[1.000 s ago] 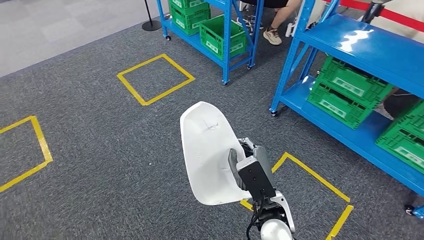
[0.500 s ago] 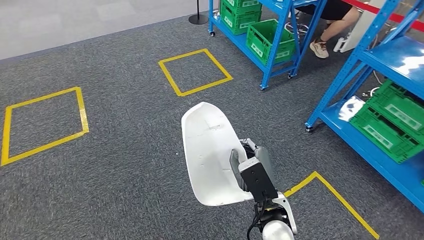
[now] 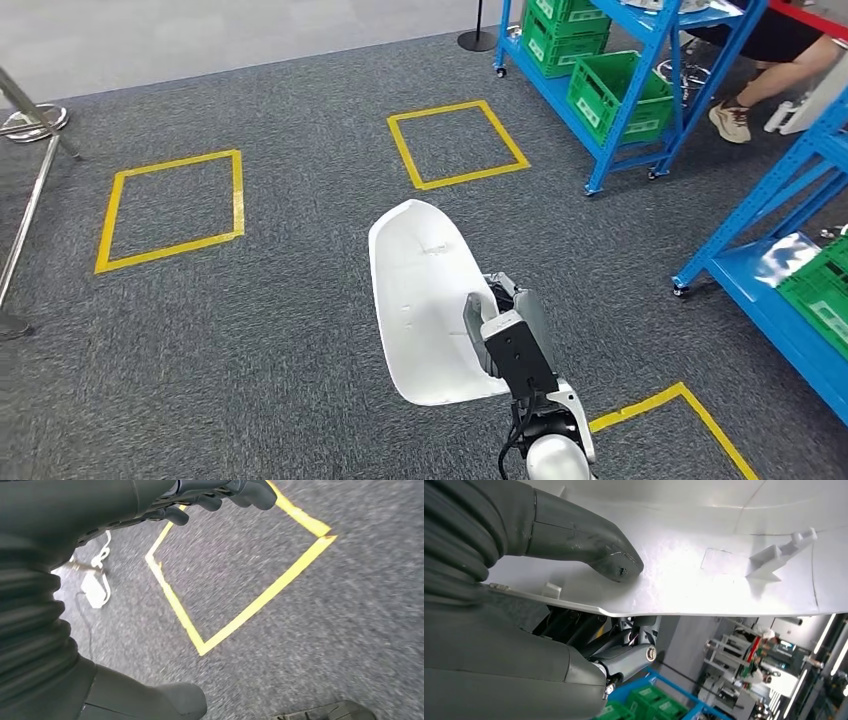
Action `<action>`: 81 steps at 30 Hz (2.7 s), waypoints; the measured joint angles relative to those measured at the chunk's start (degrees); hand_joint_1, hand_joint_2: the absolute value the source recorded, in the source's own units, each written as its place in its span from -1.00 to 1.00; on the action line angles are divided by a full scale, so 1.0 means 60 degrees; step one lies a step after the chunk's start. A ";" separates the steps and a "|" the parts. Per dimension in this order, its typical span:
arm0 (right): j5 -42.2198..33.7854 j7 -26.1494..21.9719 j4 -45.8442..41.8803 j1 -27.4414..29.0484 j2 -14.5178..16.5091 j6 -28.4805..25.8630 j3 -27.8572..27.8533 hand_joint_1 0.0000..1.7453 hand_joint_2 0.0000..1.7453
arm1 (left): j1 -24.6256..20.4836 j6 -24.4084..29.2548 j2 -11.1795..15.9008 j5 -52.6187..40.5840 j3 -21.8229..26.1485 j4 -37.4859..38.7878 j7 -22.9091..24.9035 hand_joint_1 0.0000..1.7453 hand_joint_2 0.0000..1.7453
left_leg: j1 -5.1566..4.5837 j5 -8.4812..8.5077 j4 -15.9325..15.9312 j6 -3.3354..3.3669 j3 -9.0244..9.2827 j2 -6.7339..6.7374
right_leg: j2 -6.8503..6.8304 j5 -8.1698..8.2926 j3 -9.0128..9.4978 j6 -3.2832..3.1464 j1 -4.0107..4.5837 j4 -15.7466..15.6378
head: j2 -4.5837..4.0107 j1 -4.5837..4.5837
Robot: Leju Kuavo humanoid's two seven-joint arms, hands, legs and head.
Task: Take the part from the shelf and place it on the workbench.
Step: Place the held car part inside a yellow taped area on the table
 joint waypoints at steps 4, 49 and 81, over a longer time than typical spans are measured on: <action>0.0019 -0.0005 0.0014 -0.0028 0.0002 -0.0026 -0.0074 1.00 1.00 | -0.0058 -0.0027 -0.0029 -0.0005 -0.0003 -0.0002 0.0010 -1.00 1.00 | 0.0024 0.0744 -0.2121 0.0047 0.1231 0.0687 | -0.0445 -0.0141 0.0002 0.0212 0.0009 0.0179 | 0.0000 -0.0010; 0.0025 0.0201 0.0112 -0.0206 0.0139 0.0313 -0.0041 1.00 1.00 | 0.0058 -0.0055 -0.0138 0.0085 0.0006 0.0005 0.0151 -1.00 1.00 | -0.0065 0.1029 -0.2123 0.0559 0.0976 -0.0987 | 0.1134 -0.0243 -0.0452 0.0028 0.0152 0.0973 | 0.0000 0.0269; -0.0089 0.0168 0.0326 -0.0393 0.0097 0.0296 0.0123 1.00 1.00 | 0.0041 0.0058 -0.0100 0.0385 0.0309 -0.0008 0.0219 -1.00 1.00 | 0.0063 0.0990 -0.2040 0.0388 0.0919 -0.1189 | 0.1465 -0.0120 -0.0166 0.0104 0.0006 0.0507 | 0.0000 0.0372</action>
